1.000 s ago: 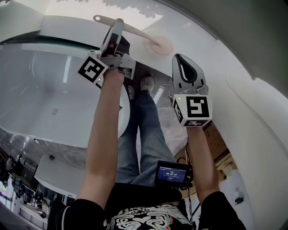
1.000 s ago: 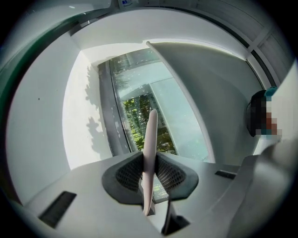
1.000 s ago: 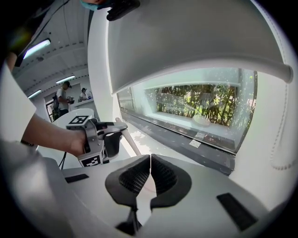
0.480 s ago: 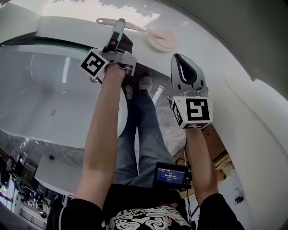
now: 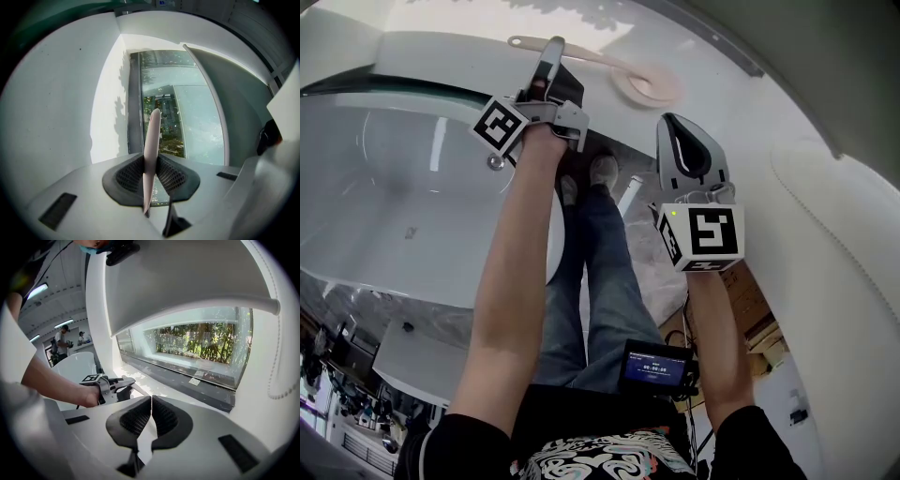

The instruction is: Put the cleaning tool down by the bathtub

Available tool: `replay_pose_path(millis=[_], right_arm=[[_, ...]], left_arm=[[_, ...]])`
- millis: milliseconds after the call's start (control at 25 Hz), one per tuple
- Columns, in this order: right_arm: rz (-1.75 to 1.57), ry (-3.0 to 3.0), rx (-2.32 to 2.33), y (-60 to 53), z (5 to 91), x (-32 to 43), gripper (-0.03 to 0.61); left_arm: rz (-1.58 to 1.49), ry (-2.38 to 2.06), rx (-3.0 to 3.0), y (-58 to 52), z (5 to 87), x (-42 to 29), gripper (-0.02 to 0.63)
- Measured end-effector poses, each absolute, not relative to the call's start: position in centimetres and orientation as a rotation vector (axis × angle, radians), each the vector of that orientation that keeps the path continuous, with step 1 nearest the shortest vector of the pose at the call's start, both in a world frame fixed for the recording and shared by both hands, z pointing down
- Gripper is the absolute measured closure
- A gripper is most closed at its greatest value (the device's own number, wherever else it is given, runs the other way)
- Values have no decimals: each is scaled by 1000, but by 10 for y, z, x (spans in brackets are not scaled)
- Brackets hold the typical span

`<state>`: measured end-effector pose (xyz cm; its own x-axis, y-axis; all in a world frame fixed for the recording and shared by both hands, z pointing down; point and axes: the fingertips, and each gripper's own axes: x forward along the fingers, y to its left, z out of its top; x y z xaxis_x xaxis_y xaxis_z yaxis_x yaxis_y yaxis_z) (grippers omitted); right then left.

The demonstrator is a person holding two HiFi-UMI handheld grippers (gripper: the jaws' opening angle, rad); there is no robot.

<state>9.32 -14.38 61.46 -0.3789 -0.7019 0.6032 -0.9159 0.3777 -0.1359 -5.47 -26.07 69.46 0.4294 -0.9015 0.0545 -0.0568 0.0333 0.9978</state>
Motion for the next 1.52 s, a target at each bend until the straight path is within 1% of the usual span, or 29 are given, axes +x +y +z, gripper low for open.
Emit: replay_pose_path(millis=[480,960,1080,1160,1240,1520], right_arm=[[651,-2192,1391,-141,623,99,551],[664,-2187,1390,-133,624,113,551],[666,-2189,1388,-133,625,112,551],[668,-2189,1385,-133,626,111,551],[671,-2189,1384,-133,627,109,551],[675,-2184,1398,-134,627,111,551]], left_arm=[[-678,-1141,1260,-256,738,-64,529],[-535,-1233,1167,-249,759,-62,497],[-496,-1260,1141,-246,765,-65,478],[-465,-1276,1130,-243,769,-66,448],[-441,-1287,1130,-243,770,-67,446],[-362,-1315,1115,-240,770,-66,393]])
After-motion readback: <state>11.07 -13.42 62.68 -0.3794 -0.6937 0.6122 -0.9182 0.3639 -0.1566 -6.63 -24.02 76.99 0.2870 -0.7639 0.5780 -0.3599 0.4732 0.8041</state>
